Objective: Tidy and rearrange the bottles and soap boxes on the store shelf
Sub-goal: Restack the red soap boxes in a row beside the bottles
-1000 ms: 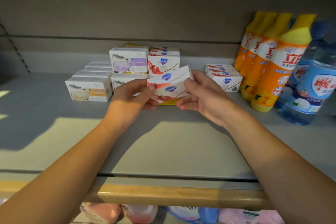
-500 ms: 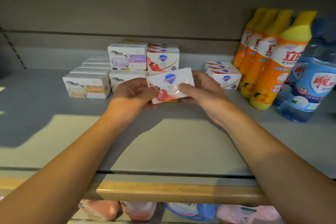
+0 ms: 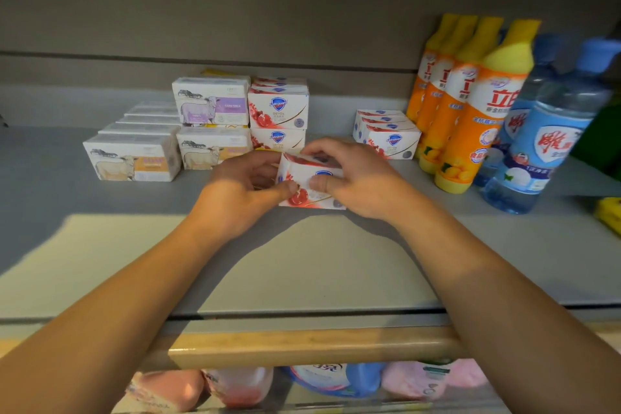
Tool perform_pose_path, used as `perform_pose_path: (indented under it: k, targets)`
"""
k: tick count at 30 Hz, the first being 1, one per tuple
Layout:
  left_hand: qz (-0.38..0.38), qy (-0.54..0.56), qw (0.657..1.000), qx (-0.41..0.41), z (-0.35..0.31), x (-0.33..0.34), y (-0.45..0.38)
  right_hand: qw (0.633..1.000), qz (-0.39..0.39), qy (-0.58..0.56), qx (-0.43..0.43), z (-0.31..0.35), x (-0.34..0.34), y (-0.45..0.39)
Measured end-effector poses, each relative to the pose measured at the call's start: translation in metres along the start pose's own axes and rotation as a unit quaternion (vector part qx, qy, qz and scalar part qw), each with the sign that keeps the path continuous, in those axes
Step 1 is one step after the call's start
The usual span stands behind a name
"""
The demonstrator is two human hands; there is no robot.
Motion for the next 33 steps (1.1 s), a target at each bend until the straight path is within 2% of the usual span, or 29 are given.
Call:
perform_pose_path:
  k: [2, 5, 8, 11, 13, 16, 19, 25, 33]
  targets:
    - [-0.019, -0.044, 0.999, 0.010, 0.000, 0.002, -0.001, 0.999, 0.000, 0.036, 0.015, -0.009, -0.005, 0.001]
    - [-0.049, -0.157, 0.986, 0.022, 0.002, -0.003, 0.000, 0.991, -0.015, 0.100, 0.082, -0.040, -0.017, 0.010]
    - [-0.048, -0.298, 0.950, 0.073, -0.001, -0.001, 0.000, 0.975, -0.034, 0.165, 0.146, -0.071, -0.027, 0.023]
    - [0.039, -0.395, 0.916, 0.062, 0.006, 0.014, -0.003, 0.961, -0.056, 0.206, 0.173, -0.078, -0.031, 0.030]
    - [0.087, -0.430, 0.898, 0.032, 0.013, 0.021, -0.003, 0.955, -0.098, 0.242, 0.143, -0.068, -0.032, 0.035]
    - [0.088, -0.432, 0.897, 0.023, 0.017, 0.021, -0.002, 0.943, -0.144, 0.294, 0.058, -0.050, -0.026, 0.050]
    - [0.089, -0.428, 0.899, 0.021, 0.018, 0.020, -0.003, 0.929, -0.158, 0.333, 0.034, -0.051, -0.020, 0.055]
    - [0.087, -0.416, 0.905, 0.027, 0.022, 0.019, -0.005, 0.920, -0.099, 0.367, 0.094, -0.089, -0.024, 0.009]
    - [0.076, -0.407, 0.910, 0.030, 0.022, 0.018, -0.007, 0.911, -0.137, 0.371, 0.116, -0.115, -0.031, -0.015]
Point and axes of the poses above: each hand's wrist, its own y-axis away from the middle knuckle, its own x-axis out of the palm, z = x × y, the point moved 6 cm from there along -y, towards the middle knuckle, and after that the axes turned 4 degrees about x, right-handed, at the moved point
